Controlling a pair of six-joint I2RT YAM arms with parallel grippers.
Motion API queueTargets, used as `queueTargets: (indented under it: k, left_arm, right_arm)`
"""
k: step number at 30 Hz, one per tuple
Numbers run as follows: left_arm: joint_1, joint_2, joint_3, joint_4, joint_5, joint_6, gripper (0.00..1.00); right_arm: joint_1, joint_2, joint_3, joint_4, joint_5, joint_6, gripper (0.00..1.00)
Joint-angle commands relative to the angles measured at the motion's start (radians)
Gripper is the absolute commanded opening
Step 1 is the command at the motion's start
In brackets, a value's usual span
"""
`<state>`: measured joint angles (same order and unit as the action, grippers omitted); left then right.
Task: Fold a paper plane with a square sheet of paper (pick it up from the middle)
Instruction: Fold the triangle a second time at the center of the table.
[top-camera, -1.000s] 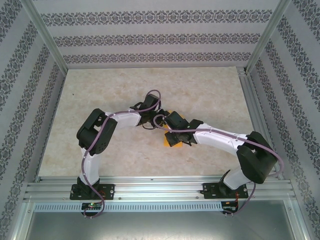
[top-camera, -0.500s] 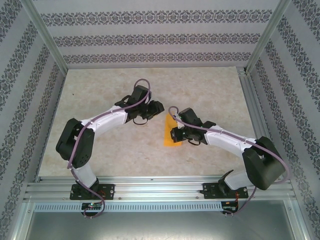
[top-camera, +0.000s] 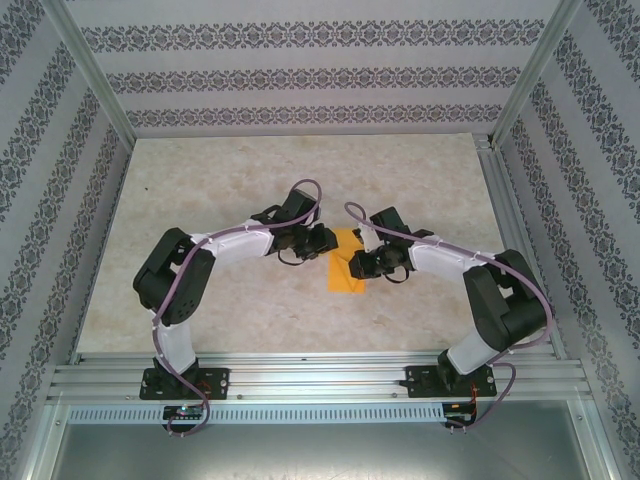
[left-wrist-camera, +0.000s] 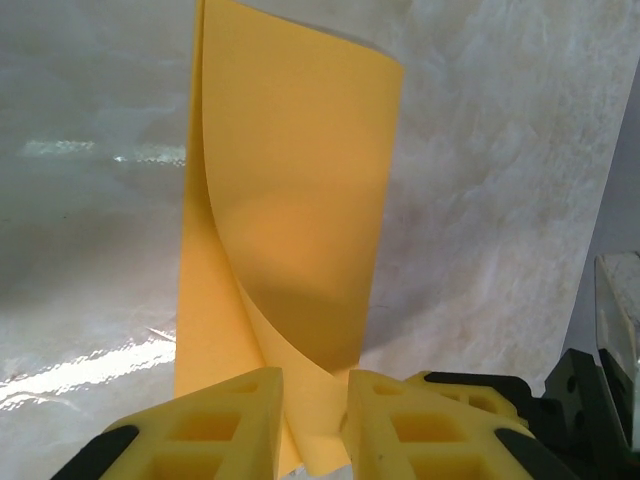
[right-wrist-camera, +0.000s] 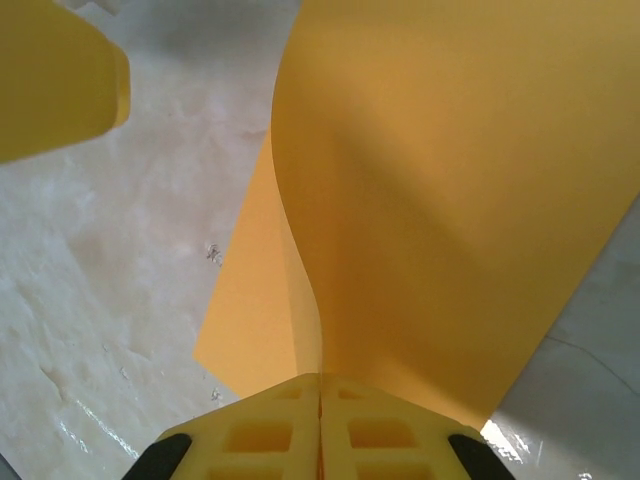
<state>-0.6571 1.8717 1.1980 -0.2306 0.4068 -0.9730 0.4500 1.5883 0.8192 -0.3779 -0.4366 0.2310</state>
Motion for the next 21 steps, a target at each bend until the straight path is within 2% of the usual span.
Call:
queueTargets:
  k: [1,12,21]
  left_arm:
    - [-0.014,0.025,0.037,0.046,0.011,-0.002,0.25]
    - [-0.032,0.106,0.06,0.094,0.033,-0.1,0.23]
    - [-0.041,0.119,0.048,0.144,0.057,-0.128,0.24]
  right_arm:
    - [-0.023,0.027,0.042,-0.021,-0.045,-0.057,0.09]
    - [-0.051,0.05,0.054,-0.005,-0.066,-0.055,0.1]
    - [-0.062,0.057,0.058,-0.013,-0.043,-0.044,0.11]
